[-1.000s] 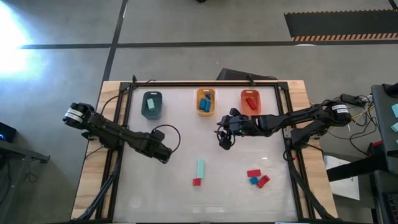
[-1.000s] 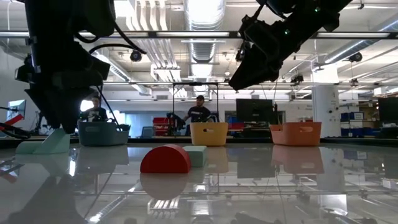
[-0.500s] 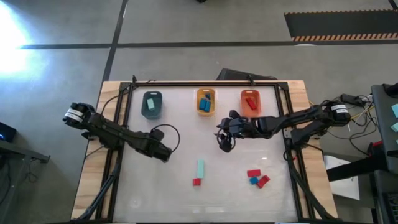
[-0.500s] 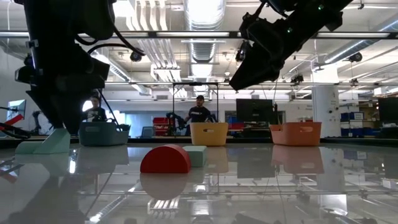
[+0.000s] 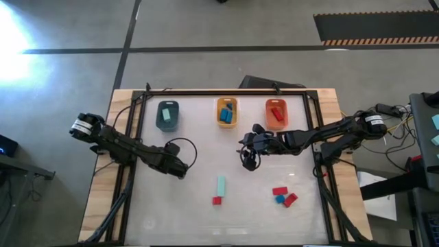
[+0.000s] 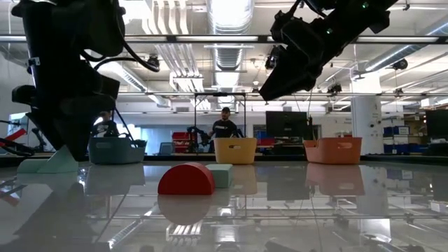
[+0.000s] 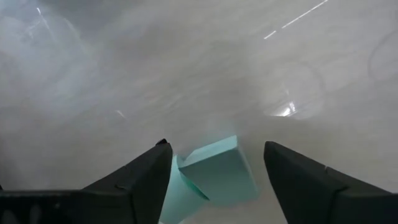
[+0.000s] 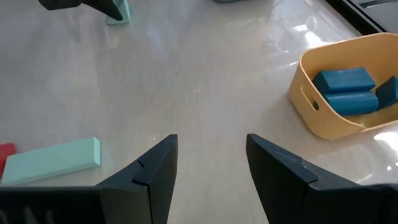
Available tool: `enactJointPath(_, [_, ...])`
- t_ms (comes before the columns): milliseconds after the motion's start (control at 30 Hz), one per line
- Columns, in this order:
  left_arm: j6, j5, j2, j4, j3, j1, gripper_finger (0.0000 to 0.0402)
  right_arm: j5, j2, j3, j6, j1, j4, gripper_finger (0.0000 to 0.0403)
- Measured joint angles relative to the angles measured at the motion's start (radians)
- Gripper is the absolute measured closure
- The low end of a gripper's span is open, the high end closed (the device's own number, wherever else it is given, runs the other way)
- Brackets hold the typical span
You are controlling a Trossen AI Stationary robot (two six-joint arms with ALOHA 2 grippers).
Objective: Sort & place blocks by color
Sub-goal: Put the light blue block into the green bin
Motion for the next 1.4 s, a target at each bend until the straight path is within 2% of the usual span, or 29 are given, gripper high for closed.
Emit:
enactJointPath(400, [0.000,-0.001,-0.001,0.002,0.005,0.000,0.0281,0.000,0.000,-0.024,0.015,0.004,-0.006,0.0223])
enactJointPath(633, [0.068,-0.017,-0.020,-0.001,0.062,0.000,0.0277,0.000,-0.020,-0.027,0.055,0.040,-0.112,0.0225])
enactJointPath(933, [0.378,-0.182,-0.150,0.002,0.263,0.003,0.0273,0.001,-0.079,-0.083,0.076,0.165,-0.141,0.0235])
enactJointPath(1067, [0.507,-0.279,-0.206,0.003,0.332,0.026,0.0273,0.061,-0.095,-0.114,0.077,0.210,-0.126,0.0241])
enactJointPath(1200, [0.614,-0.359,-0.247,0.000,0.337,0.086,0.0272,0.105,-0.106,-0.143,0.076,0.234,-0.089,0.0248])
enactJointPath(1400, [0.739,-0.372,-0.273,0.000,0.273,0.283,0.0272,0.107,-0.112,-0.154,0.056,0.233,-0.037,0.0257])
